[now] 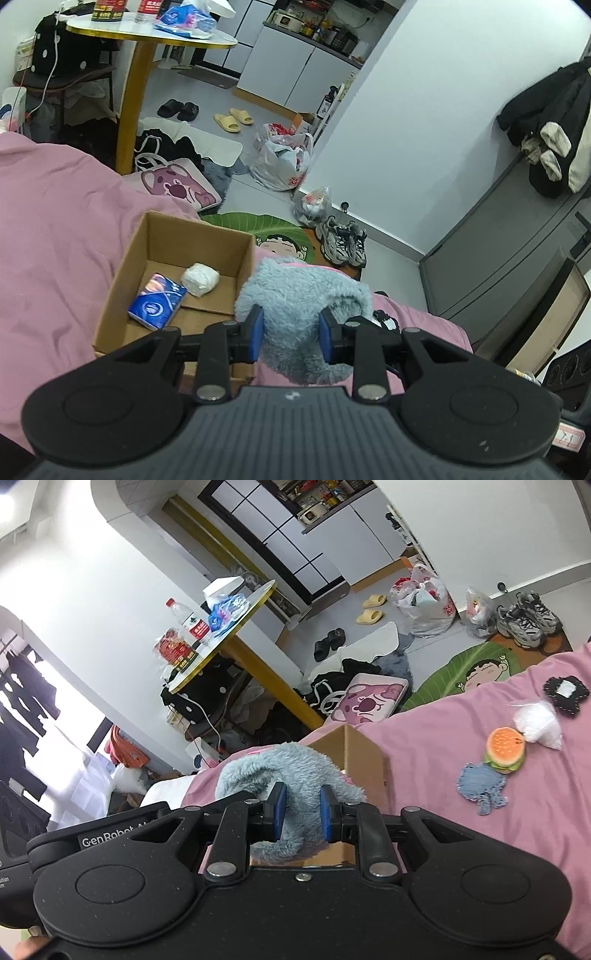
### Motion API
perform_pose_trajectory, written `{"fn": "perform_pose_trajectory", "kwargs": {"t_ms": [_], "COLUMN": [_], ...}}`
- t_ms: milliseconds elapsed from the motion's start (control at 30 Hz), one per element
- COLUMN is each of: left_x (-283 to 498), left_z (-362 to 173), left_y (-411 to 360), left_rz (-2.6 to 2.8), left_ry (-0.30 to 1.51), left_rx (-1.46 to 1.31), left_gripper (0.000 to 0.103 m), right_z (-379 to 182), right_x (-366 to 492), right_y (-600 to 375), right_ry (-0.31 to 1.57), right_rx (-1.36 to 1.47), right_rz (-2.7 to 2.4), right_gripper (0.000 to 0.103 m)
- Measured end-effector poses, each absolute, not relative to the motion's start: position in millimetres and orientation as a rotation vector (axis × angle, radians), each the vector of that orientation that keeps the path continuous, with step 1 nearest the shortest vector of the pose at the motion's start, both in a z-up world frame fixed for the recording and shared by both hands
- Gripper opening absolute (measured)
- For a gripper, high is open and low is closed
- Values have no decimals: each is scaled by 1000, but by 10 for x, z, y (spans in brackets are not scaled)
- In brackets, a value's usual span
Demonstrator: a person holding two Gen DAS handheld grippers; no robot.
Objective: Organize soft objects
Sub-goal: 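Lift the grey plush with both tools and carry it over the box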
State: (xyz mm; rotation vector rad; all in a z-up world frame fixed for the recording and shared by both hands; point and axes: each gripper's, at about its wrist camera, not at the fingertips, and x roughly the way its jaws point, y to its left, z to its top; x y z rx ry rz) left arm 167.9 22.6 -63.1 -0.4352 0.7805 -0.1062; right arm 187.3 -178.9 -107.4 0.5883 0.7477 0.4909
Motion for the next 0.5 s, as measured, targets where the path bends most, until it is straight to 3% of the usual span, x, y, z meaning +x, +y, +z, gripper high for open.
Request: {"fn": "perform_pose_trajectory", "kwargs": {"t_ms": [500], "left_x": [1830], "left_z": [-851], "left_y": [754], "left_rz": [-79], "left_ry": [791], "left_rx": [-527], "left_gripper": [29], "right_z": [-1155], "right_x": [2105], "right_y": [-1330], "right_ry": [810], "right_rx": [540], "right_rz": [475], "right_gripper": [22]}}
